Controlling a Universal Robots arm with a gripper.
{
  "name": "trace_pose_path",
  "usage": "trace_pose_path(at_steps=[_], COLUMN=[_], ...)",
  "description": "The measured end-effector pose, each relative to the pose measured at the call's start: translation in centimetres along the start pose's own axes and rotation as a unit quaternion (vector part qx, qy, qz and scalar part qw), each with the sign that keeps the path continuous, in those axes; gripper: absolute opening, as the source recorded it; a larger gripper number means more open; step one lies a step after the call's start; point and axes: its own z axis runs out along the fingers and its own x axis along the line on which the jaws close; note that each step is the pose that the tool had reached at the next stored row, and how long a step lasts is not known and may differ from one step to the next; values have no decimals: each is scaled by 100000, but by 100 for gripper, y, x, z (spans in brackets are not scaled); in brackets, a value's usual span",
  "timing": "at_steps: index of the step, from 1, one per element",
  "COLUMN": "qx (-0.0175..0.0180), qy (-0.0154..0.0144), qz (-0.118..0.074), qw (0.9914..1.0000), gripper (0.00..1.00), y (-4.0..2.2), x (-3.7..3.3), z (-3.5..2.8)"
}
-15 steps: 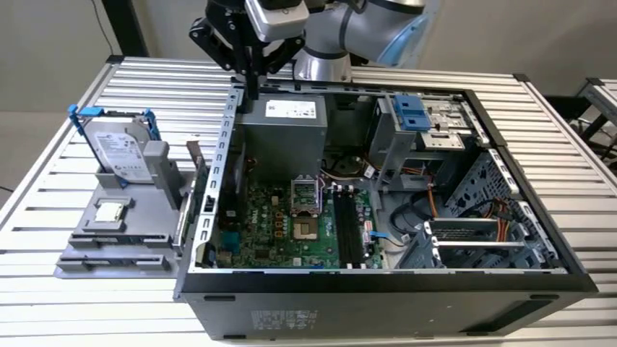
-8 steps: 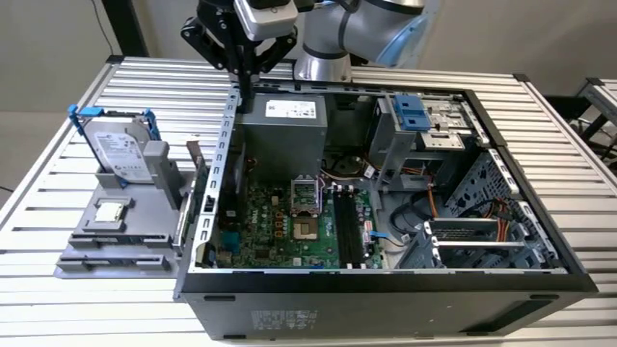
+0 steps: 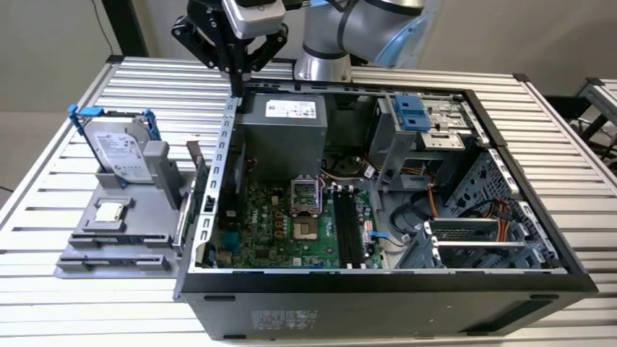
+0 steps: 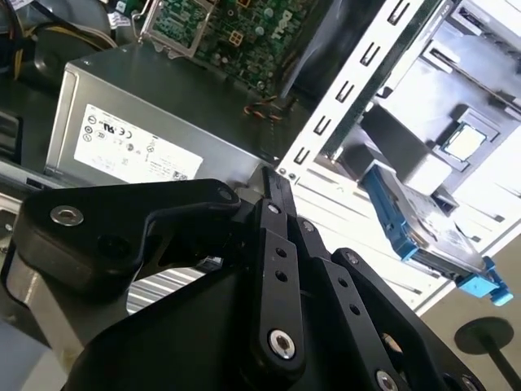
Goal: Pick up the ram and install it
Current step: 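Reach for the ram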
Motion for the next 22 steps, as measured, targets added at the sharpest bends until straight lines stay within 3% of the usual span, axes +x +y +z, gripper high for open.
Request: trace_pose_path(at_steps=[11,22], qx=[-1,-3], qy=[-2,-6], qz=[2,3], qw=[100000,100000], gripper=[0,0], y=[6,-18], x=[249,583], z=[-4,-11])
